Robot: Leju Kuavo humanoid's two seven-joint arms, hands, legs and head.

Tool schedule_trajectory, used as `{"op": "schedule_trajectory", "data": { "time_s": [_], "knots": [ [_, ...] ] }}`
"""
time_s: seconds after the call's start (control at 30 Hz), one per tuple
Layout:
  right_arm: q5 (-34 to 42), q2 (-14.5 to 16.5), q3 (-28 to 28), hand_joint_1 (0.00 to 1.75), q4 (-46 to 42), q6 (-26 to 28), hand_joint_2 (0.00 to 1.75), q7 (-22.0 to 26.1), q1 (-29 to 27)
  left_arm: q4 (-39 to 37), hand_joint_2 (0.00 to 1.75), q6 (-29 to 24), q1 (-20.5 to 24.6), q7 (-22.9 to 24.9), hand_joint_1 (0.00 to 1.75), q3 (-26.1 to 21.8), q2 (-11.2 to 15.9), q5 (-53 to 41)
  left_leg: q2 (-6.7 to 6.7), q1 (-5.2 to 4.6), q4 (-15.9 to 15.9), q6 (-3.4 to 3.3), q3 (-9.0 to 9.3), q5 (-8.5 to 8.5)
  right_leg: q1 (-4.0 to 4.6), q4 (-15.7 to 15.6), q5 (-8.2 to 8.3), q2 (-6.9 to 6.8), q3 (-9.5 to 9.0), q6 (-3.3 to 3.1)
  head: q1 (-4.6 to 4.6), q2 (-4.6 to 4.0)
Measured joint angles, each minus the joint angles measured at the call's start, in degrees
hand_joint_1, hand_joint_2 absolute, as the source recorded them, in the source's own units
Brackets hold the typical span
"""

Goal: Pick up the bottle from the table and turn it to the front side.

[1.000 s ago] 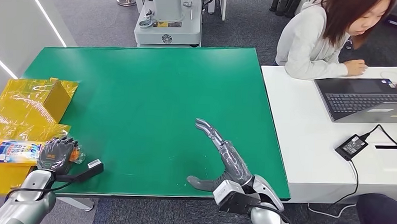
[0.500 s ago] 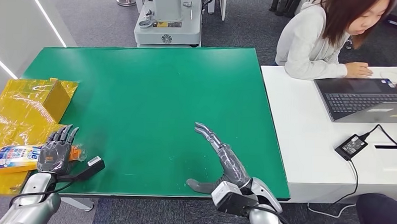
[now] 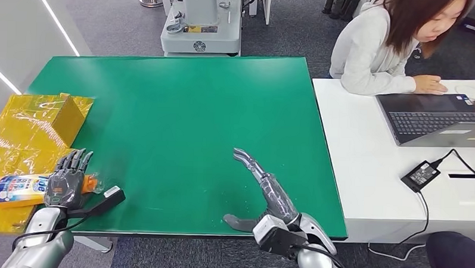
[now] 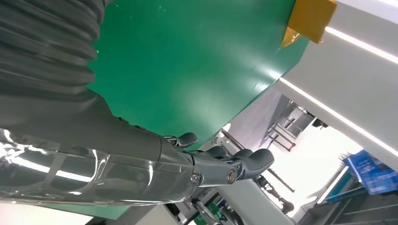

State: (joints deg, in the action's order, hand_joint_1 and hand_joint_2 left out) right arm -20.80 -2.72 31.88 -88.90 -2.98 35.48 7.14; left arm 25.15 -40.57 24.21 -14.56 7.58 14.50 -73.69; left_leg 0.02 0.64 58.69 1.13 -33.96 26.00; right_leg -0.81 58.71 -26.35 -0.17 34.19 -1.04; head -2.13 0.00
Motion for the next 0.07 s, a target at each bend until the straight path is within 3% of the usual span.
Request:
{"op": "schedule_trajectory", "data": {
  "time_s": [0.07],
  "knots": [
    [0.2, 0.1, 0.0, 0.00, 0.2, 0.1, 1.75, -0.4, 0.1, 0.0, 1.75, 0.6, 0.1, -3.3, 0.00, -1.4, -1.0, 4.6, -0.04, 0.00, 0.0, 0.00, -0.01, 0.00, 0.00, 0.0, 0.00, -0.04, 0.02, 0.00, 0.00, 0.00]
  ]
}}
